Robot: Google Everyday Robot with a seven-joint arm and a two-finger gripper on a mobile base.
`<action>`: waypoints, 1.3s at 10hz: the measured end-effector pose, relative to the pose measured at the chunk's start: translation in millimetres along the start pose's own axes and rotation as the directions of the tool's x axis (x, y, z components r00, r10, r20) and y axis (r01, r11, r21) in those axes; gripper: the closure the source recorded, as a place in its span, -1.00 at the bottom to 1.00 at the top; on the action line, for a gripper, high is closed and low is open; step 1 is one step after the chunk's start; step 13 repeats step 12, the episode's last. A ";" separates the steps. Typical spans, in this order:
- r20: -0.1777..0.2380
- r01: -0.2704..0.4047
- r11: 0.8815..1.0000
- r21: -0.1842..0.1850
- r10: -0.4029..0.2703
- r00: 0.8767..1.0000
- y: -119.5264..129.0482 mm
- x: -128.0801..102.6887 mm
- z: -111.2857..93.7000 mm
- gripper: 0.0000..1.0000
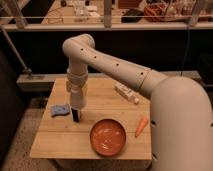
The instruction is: Place the ceramic cup over the eraser
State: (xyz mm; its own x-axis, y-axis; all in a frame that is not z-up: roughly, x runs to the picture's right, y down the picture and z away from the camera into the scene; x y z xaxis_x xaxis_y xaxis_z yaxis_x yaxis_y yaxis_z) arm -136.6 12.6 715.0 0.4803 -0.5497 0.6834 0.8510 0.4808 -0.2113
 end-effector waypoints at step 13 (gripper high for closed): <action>-0.010 -0.043 0.999 -0.002 0.043 0.999 9.1 9.9 -4.6 0.82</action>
